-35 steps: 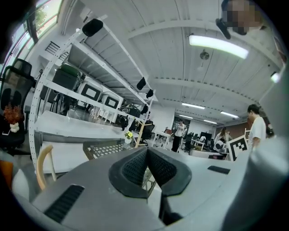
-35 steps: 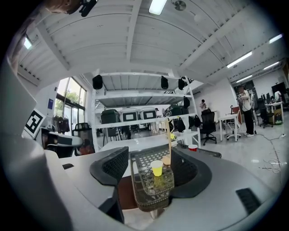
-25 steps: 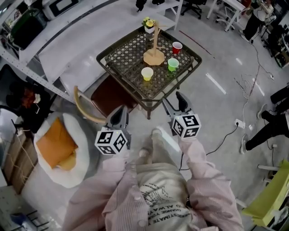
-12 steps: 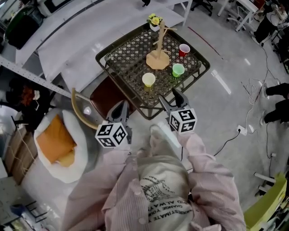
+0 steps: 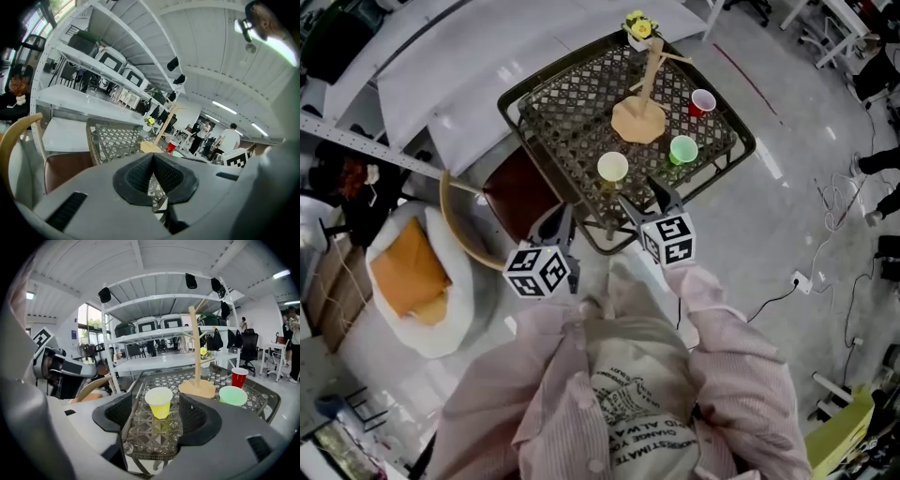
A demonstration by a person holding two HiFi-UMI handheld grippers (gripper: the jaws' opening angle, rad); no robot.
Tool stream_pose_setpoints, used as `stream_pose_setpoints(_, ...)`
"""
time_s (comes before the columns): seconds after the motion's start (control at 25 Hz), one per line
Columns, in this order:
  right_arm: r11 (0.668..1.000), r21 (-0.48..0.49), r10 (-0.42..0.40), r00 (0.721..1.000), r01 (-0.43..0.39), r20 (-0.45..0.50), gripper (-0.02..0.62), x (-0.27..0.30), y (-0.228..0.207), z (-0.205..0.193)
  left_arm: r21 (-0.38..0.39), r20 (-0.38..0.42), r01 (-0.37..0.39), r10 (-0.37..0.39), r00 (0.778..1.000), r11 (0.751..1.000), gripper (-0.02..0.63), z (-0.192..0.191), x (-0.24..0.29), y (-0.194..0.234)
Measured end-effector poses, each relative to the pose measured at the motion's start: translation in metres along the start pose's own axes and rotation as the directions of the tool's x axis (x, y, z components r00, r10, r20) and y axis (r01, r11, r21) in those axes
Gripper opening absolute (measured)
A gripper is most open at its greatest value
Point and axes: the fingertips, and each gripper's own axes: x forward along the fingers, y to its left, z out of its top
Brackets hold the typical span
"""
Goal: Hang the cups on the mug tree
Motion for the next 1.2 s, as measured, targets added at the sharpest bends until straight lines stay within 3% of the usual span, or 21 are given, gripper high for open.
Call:
stream_pose_setpoints(0.56,0.985,-0.078,0.142,0.976,-0.156,-0.167,0.288,0.077,-0.012,-0.049,-0.112,-0.047,-0.102,0.097,0.994,0.989,-0.002,-0.034,0.049,0.035)
stream_pose_setpoints(1.2,0.976,-0.123,0.154,0.968,-0.181,-0.200,0.287,0.120,-0.006,-0.050,-0.171,-0.066,-0.126,0.116,0.991,0.977,-0.002,-0.045,0.059,0.052)
